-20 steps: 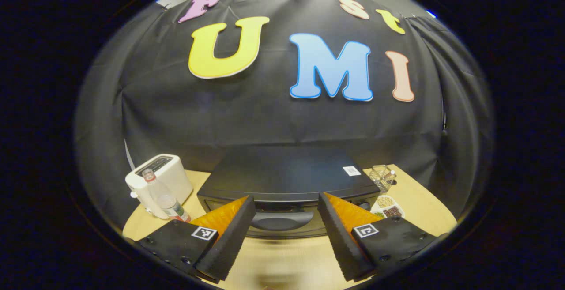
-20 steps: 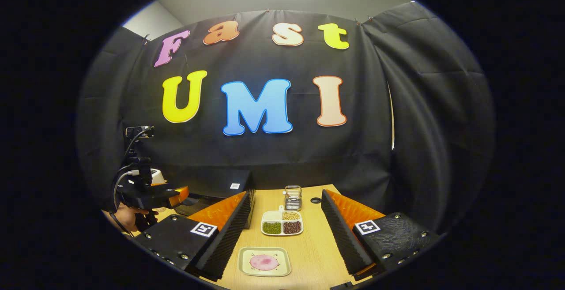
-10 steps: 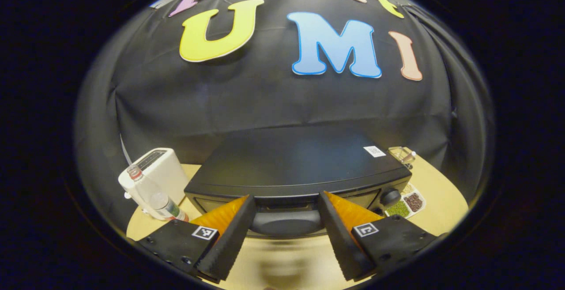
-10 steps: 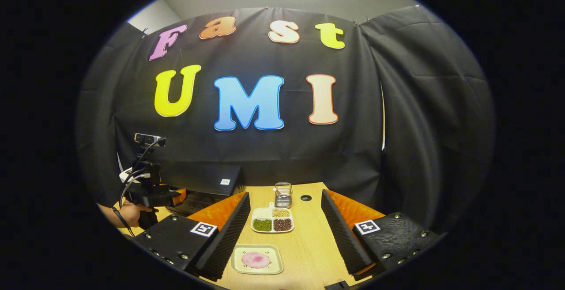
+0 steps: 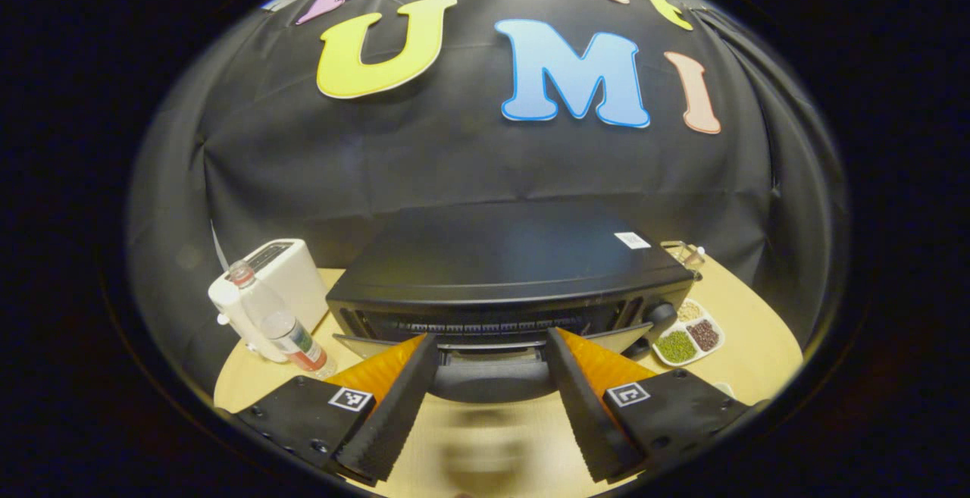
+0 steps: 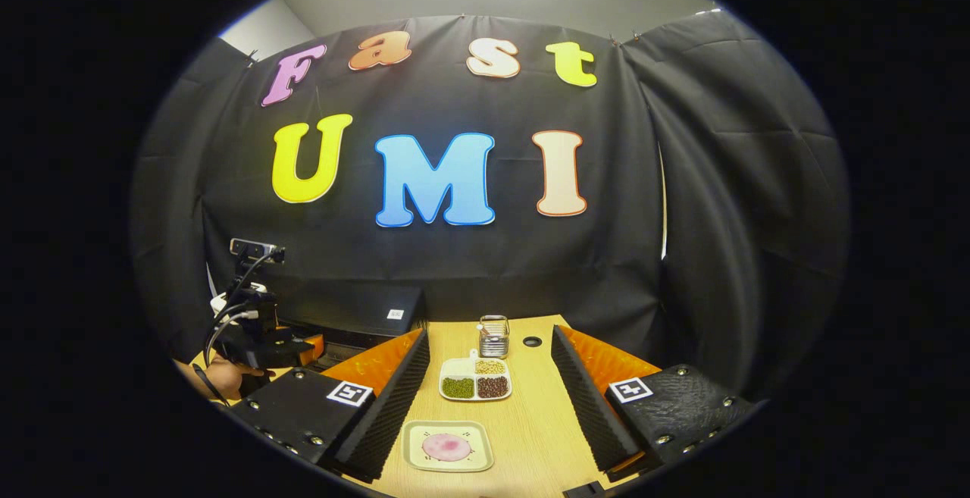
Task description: Open the electric oven with the left hand, put the food in, and close the electric oven.
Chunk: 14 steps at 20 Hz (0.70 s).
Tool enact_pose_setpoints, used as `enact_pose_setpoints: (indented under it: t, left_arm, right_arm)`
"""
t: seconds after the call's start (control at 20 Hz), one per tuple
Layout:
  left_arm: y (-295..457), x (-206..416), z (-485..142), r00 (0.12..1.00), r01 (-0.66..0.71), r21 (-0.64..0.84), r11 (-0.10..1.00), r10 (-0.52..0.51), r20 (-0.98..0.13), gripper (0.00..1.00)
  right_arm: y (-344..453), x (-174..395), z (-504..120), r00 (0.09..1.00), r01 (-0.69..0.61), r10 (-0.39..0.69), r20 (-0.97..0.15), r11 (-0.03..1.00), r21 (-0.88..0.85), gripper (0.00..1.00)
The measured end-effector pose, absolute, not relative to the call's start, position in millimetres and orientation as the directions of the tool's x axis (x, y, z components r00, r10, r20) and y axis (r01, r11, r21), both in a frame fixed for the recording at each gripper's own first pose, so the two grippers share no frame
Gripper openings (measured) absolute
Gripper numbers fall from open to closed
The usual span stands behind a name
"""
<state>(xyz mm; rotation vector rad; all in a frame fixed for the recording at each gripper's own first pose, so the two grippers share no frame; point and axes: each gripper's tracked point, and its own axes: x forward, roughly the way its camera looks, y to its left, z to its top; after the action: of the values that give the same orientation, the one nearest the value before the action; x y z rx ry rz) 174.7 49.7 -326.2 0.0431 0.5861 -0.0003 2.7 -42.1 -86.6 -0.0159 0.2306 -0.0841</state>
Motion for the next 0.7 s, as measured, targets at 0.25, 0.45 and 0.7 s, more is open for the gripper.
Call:
enact_pose_setpoints:
  t: [0.25,0.45,0.7]
  left_arm:
    - [49.2,145.2,-335.8,0.820,0.017,0.039,0.999,0.008,-0.573,0.96]
    - [48.1,118.5,-352.9,0.798,0.032,0.037,0.999,-0.004,-0.603,0.96]
    - [46.7,91.7,-375.2,0.771,0.056,0.039,0.998,-0.019,-0.637,1.00]
  right_arm:
    - [-37.7,-2.0,-85.4,0.970,0.077,-0.081,-0.229,0.997,-0.026,0.98]
    - [-38.8,-7.0,-85.9,0.969,0.092,-0.098,-0.228,0.995,-0.040,0.98]
    - [-37.7,-15.6,-94.2,0.962,0.092,-0.100,-0.254,0.995,-0.044,0.98]
